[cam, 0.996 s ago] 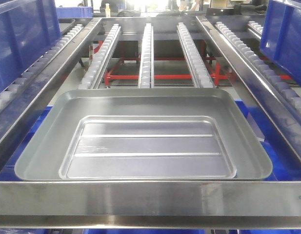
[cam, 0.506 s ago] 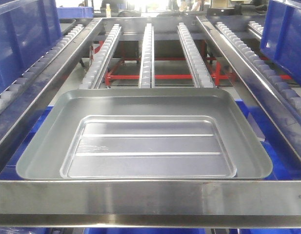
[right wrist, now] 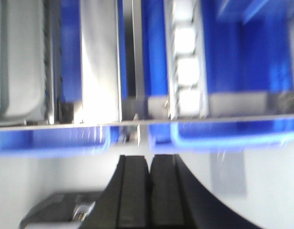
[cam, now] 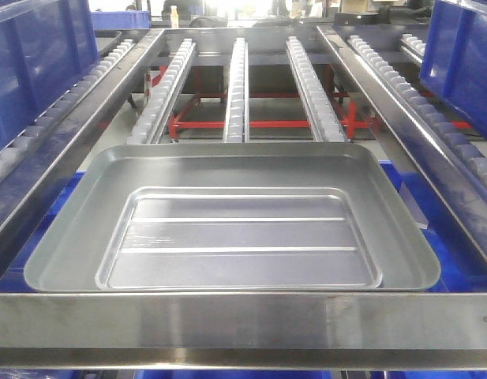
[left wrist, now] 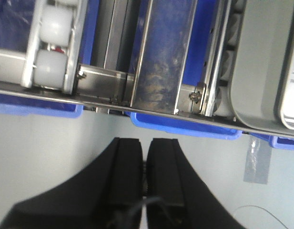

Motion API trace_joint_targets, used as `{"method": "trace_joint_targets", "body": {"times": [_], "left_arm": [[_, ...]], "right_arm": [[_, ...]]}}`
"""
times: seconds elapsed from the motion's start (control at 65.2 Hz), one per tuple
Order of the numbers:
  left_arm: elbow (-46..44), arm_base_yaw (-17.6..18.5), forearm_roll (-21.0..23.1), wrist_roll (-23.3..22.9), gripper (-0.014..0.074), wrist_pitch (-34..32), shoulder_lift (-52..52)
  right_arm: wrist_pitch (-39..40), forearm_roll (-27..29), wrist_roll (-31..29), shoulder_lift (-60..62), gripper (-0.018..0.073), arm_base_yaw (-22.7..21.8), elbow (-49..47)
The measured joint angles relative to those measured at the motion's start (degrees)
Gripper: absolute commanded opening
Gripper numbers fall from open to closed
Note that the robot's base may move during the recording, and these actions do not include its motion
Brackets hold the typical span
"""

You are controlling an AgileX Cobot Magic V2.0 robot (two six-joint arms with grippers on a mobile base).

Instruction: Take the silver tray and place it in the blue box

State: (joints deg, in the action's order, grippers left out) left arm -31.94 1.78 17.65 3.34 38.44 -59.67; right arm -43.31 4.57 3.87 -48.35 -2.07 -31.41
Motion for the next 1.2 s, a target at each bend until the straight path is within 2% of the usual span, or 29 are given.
{"method": "trace_joint_targets", "body": {"times": [0.092, 0.169, 0.215, 0.276, 0.383, 0.475, 0.537, 0.644, 0.797, 0.966, 1.196], "left_arm": [[-0.5, 1.7, 0.6, 0.0, -0.0008, -1.8, -1.4], [-1.7, 5.0, 0.4, -1.4, -0.0008, -2.2, -2.7], [-2.5, 7.5, -0.9, -4.1, -0.0008, -2.6, -3.9], [-3.7, 10.9, -4.8, -9.8, -0.0008, -3.4, -6.0], [-7.0, 17.0, -12.8, -22.1, -0.0008, -4.0, -9.7], [-10.1, 21.6, -18.4, -28.1, -0.0008, -4.1, -13.7], [-12.6, 24.3, -19.7, -30.4, -0.0008, -4.2, -16.2], [-16.8, 27.4, -20.1, -32.2, -0.0008, -4.3, -21.3], [-22.1, 29.6, -20.4, -32.7, -0.0008, -4.3, -27.6], [-25.9, 30.2, -20.4, -32.9, -0.0008, -4.3, -32.5], [-27.0, 30.2, -20.0, -32.9, -0.0008, -4.2, -34.9]], "right_arm": [[0.9, 1.5, 0.3, -5.0, 0.0060, 0.7, -0.8], [2.1, 1.7, 2.0, -9.6, 0.0070, 3.1, -2.0], [3.3, 1.2, 4.1, -12.2, 0.0078, 5.3, -2.9], [5.1, -1.0, 8.4, -15.0, 0.0078, 8.7, -4.3], [7.6, -7.5, 18.3, -19.9, 0.0078, 16.0, -7.7], [8.6, -12.8, 25.3, -25.0, 0.0078, 21.2, -11.1], [8.9, -14.0, 27.5, -28.6, 0.0078, 24.0, -13.6], [9.4, -14.1, 28.9, -34.3, 0.0078, 26.7, -17.7], [9.5, -13.6, 29.3, -40.9, 0.0078, 28.3, -22.5], [9.6, -13.0, 29.4, -45.0, 0.0078, 28.7, -26.2], [9.4, -12.1, 29.4, -47.6, 0.0079, 28.9, -27.7]]}}
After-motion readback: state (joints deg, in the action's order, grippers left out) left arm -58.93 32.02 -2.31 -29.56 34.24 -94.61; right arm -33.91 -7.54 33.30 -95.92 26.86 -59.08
